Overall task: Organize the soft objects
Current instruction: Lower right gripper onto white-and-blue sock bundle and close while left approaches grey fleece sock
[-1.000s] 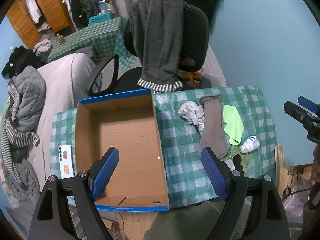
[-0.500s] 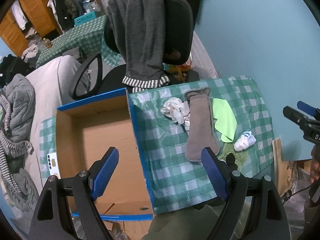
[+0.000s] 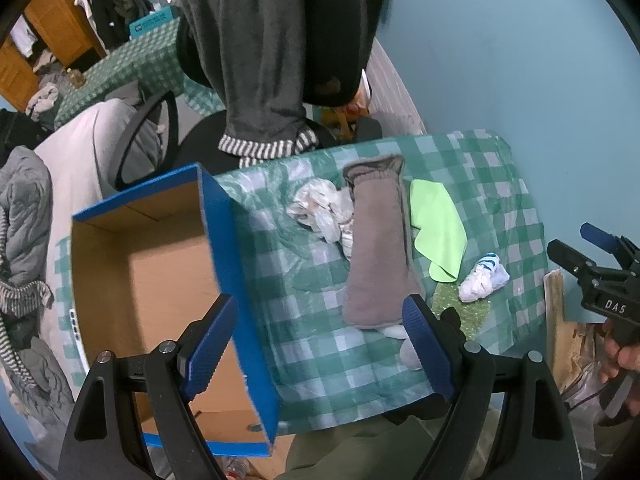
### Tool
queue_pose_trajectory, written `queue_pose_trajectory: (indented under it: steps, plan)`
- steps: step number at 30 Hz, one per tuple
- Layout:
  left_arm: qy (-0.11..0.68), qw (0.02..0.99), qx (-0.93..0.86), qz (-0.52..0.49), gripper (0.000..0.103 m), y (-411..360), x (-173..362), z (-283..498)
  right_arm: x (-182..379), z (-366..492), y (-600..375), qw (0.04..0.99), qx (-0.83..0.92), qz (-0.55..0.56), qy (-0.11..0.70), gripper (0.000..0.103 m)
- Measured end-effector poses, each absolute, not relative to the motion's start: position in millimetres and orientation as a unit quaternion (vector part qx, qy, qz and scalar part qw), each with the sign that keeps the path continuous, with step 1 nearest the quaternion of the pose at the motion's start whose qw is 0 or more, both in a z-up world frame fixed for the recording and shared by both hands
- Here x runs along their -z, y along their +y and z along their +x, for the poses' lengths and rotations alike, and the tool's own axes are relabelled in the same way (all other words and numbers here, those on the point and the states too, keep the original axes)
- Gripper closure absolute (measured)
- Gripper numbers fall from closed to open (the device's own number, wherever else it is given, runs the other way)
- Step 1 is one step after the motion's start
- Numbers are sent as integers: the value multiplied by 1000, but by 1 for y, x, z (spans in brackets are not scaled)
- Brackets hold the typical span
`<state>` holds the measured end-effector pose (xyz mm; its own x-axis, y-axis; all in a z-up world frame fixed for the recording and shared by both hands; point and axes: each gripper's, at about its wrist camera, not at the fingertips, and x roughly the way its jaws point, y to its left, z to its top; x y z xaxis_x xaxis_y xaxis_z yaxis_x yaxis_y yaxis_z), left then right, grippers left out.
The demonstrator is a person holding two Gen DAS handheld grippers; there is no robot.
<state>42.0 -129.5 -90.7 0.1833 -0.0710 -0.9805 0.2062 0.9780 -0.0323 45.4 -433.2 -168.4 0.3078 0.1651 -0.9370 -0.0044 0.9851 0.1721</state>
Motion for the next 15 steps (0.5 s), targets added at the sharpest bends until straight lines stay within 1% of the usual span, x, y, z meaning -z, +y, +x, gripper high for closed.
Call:
queue_pose_trajectory:
  steps: [15]
  plan:
    - [658,743,89,86,17,-160,143,51,225,37,-436,779,-64,63,621,2]
